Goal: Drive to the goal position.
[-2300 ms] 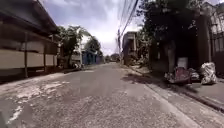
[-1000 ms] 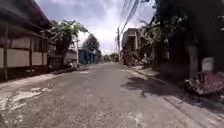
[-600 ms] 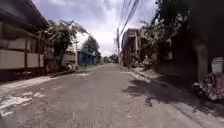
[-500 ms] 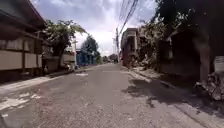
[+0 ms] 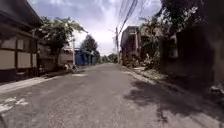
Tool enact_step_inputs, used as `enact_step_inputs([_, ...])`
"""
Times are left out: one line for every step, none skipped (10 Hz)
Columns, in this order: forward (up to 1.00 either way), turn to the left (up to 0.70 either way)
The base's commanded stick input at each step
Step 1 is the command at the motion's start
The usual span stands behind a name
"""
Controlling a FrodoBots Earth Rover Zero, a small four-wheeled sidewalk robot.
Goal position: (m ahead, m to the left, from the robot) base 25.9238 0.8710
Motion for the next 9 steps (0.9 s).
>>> enact_step_inputs([0.70, 0.00])
enact_step_inputs([0.70, 0.00])
enact_step_inputs([0.70, 0.00])
enact_step_inputs([0.70, 0.00])
enact_step_inputs([0.70, 0.00])
enact_step_inputs([0.70, 0.00])
enact_step_inputs([0.70, 0.00])
enact_step_inputs([0.70, 0.00])
enact_step_inputs([0.70, 0.00])
